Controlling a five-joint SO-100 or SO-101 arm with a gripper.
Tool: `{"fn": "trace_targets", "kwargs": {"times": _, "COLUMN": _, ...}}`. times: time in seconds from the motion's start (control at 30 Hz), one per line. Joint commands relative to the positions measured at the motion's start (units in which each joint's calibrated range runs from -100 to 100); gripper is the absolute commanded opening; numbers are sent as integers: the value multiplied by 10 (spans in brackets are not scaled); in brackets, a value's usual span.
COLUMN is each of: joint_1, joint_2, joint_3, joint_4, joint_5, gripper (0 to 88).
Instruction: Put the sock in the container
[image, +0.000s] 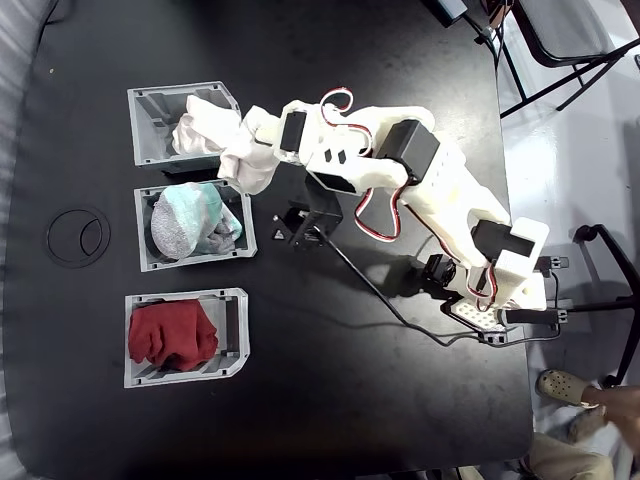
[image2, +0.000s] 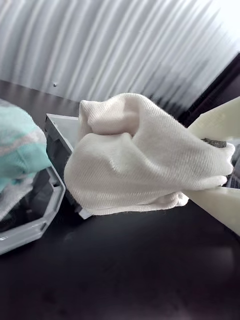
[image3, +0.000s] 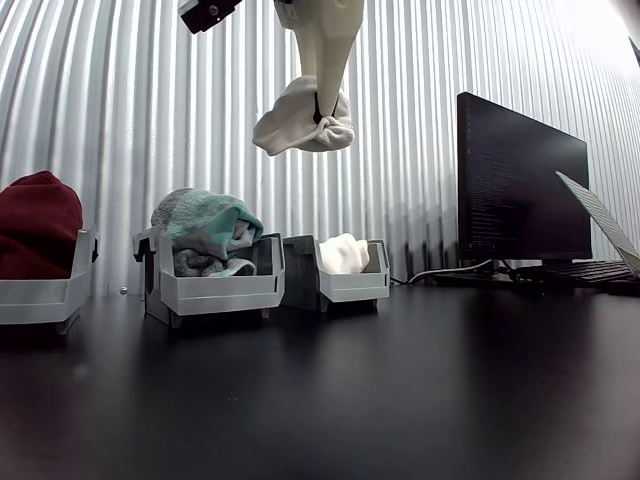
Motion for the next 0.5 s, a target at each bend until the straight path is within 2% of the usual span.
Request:
{"fn": "trace_targets", "kwargs": {"times": 0.0, "joint_1": 6, "joint_2": -4, "joint_3": -29, "joint_4": -53, "joint_5": -27, "gripper": 14}}
{"fn": "trace_targets", "kwargs": {"times": 0.47, "joint_1": 7, "joint_2": 99, "joint_3": -29, "joint_4": -327, "joint_5": -42, "gripper": 14}}
